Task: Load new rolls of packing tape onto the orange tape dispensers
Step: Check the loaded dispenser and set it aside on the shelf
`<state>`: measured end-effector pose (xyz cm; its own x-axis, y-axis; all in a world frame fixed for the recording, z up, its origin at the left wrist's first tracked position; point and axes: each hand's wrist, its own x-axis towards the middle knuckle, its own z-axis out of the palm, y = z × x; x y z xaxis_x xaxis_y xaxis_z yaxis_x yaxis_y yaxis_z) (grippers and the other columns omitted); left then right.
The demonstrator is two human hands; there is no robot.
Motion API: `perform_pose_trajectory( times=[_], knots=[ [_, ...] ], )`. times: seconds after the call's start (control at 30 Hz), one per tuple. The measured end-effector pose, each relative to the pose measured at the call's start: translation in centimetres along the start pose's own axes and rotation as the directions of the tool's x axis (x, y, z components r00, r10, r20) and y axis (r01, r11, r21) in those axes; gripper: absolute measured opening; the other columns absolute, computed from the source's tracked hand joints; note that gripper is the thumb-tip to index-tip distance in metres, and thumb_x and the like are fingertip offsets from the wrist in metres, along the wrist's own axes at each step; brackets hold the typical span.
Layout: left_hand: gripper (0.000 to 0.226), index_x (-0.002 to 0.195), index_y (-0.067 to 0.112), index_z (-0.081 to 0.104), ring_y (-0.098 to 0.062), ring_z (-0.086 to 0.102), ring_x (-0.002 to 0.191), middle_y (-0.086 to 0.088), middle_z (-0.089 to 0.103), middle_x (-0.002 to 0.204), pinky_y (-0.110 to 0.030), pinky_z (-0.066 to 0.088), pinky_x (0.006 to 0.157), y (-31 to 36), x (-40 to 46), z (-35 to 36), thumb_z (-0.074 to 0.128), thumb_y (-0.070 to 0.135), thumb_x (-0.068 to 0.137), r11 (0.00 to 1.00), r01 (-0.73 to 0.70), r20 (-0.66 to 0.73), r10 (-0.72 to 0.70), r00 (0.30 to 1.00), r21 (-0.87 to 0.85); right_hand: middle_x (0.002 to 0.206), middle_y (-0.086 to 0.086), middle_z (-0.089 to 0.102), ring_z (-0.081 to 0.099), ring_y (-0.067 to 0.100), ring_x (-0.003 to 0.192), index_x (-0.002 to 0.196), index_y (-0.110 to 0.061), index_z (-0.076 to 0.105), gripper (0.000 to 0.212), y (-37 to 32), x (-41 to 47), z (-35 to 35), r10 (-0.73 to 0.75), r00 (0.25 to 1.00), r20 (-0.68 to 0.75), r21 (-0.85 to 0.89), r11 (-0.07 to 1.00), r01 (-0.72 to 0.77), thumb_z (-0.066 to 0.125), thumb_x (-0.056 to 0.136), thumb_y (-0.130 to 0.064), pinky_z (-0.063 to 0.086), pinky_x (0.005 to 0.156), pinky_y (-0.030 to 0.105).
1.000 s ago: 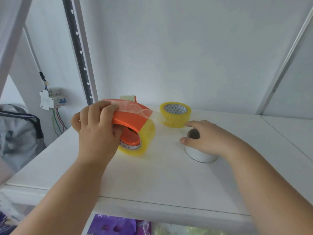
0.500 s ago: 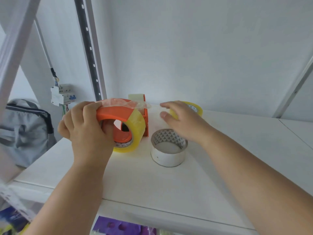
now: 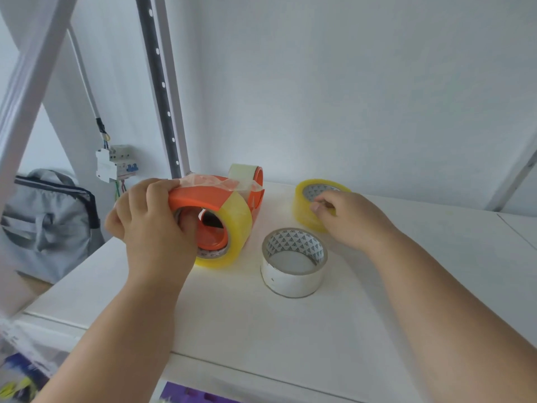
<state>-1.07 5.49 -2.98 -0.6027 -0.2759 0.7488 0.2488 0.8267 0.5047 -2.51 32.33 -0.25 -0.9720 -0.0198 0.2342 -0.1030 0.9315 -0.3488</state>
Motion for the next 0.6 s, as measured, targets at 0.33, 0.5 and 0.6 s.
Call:
perform_pose_trajectory(
  times=[0.33,0.5,0.6],
  knots=[
    [0.042,0.115,0.013,0.053,-0.030,0.032,0.122,-0.012,0.049,0.123,-0.038,0.014,0.103,0.1,0.2,-0.1,0.053,0.024,0.075,0.998,0.057,0.034,-0.057,0.998,-0.007,0.070,0.016,0.066,0.062,0.032,0.069,0.071,-0.001,0.059,0.067,-0.4,-1.4,-3.3,0.066,0.997,0.034,-0.106,0.992,-0.062,0.027,0.095,-0.055,0.049,0.069,0.038],
    [0.037,0.115,0.013,0.052,-0.029,0.032,0.122,-0.011,0.049,0.124,-0.038,0.013,0.104,-0.2,0.2,-0.2,0.061,0.016,0.079,0.997,0.074,0.018,-0.074,0.997,-0.003,0.062,0.004,0.073,0.067,0.019,0.072,0.071,-0.010,0.067,0.055,-0.8,-2.3,-4.9,0.218,0.932,0.289,-0.098,0.975,-0.198,0.037,0.096,-0.049,0.047,0.071,0.026],
    [0.038,0.115,0.013,0.053,-0.027,0.031,0.122,-0.011,0.049,0.124,-0.037,0.013,0.103,-0.2,0.2,-0.1,0.063,0.012,0.079,0.997,0.072,0.012,-0.072,0.997,-0.001,0.061,0.003,0.073,0.066,0.014,0.062,0.072,-0.010,0.066,0.051,-1.0,-3.1,-6.0,0.285,0.843,0.456,-0.106,0.958,-0.267,0.040,0.096,-0.047,0.046,0.071,0.024]
  ],
)
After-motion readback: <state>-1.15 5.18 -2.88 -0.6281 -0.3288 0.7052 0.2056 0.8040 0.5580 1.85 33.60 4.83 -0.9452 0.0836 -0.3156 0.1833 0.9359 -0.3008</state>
